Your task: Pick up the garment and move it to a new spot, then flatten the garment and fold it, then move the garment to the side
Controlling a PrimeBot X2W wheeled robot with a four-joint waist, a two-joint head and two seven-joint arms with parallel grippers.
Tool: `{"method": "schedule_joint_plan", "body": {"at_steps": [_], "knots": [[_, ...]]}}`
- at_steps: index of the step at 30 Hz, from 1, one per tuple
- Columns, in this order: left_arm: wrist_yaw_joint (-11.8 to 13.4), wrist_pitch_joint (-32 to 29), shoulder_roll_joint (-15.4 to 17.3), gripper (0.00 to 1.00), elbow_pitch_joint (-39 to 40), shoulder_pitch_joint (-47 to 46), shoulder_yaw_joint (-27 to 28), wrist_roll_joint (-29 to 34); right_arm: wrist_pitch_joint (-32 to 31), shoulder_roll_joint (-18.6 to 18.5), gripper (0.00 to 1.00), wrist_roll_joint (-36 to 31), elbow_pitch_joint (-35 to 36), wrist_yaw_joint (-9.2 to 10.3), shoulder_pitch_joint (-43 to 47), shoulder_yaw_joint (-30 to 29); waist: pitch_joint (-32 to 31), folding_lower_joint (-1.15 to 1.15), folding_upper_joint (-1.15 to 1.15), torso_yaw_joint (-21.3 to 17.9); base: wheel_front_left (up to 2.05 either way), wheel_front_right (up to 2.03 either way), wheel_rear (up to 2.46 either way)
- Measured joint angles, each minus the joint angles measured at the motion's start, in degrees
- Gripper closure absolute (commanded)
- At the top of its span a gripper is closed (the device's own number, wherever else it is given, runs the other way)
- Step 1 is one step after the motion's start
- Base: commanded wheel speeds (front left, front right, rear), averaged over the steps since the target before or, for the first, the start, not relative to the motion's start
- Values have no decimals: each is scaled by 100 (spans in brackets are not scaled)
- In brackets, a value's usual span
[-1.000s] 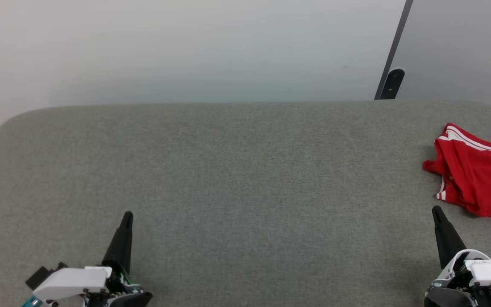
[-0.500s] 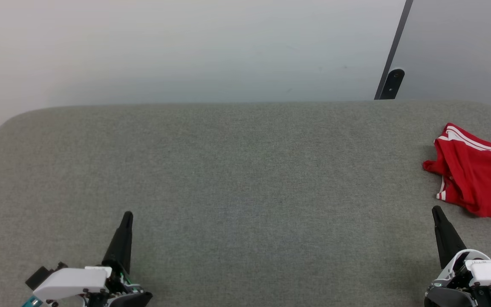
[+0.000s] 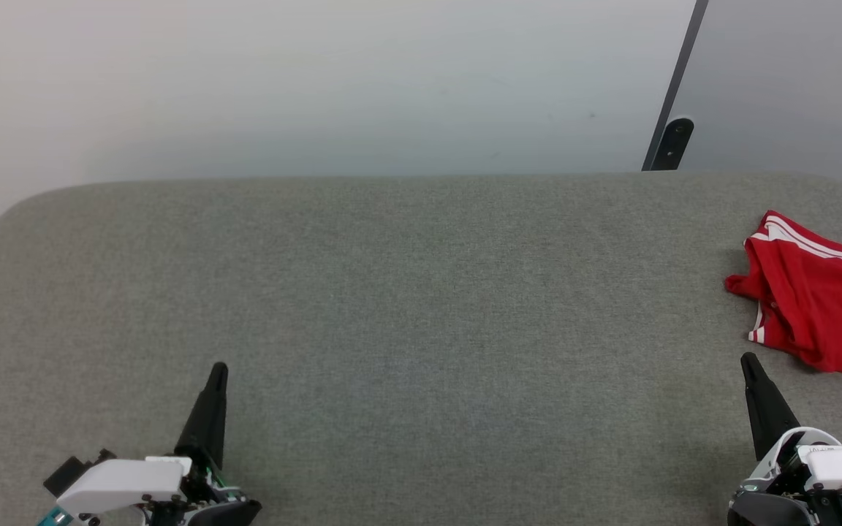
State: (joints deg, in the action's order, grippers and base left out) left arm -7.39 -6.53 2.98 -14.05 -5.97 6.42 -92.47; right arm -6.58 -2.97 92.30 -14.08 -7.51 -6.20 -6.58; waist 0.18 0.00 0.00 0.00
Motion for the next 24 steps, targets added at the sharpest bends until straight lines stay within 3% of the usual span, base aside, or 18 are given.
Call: {"method": "schedule_joint_plan", "body": {"at_steps": [24], "knots": [[0,-1,-3,100,0,-1,4,1,0,0,100,0,0,1,0,0,0,0,0,0,0,0,0]]}}
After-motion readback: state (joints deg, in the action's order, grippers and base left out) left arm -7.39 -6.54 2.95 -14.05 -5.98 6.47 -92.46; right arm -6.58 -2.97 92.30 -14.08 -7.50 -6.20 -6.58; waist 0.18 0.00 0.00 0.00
